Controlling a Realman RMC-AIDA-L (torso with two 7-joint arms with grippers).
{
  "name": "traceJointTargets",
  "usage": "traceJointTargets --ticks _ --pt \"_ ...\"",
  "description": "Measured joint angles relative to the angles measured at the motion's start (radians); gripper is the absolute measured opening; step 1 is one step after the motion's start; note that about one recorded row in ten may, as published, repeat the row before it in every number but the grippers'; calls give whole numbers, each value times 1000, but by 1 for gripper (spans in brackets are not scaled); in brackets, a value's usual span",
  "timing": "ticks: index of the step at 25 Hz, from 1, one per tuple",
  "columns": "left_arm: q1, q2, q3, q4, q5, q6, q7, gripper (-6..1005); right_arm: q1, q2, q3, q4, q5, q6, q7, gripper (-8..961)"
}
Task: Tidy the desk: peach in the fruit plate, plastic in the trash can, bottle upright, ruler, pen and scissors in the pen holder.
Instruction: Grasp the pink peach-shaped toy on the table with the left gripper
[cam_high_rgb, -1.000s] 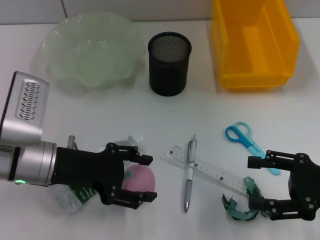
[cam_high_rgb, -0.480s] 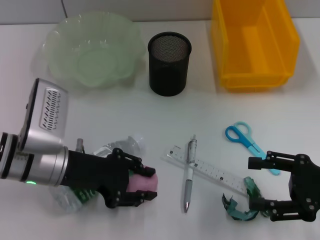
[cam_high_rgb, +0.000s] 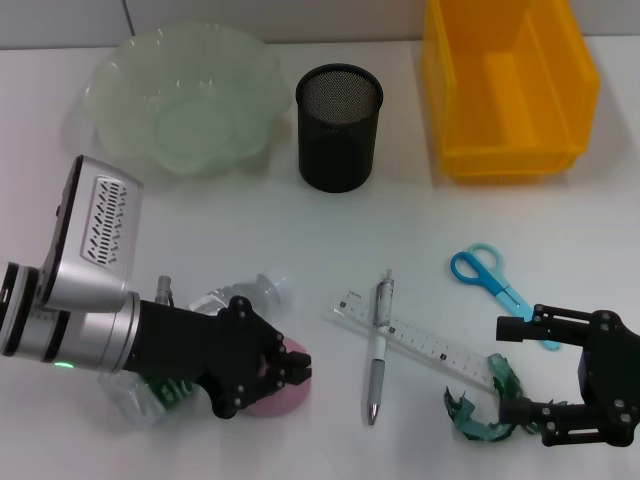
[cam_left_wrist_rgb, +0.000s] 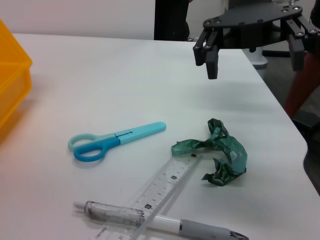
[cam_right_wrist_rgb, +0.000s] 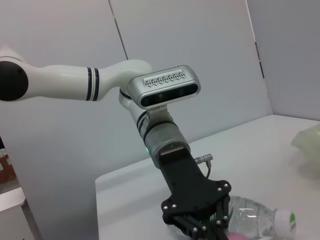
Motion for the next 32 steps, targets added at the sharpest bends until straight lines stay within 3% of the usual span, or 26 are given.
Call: traceJointTargets --ticks 5,15,23,32 --pt "4 0 2 11 -1 13 24 21 0 0 0 0 0 -2 4 819" --pt "39 2 5 78 -51 36 31 16 -1 0 0 0 0 -3 5 818" --pt "64 3 27 158 -3 17 39 407 -1 -1 0 0 0 -3 7 818" --pt "67 2 59 161 42 -26 42 500 -1 -2 -1 0 0 -3 8 818"
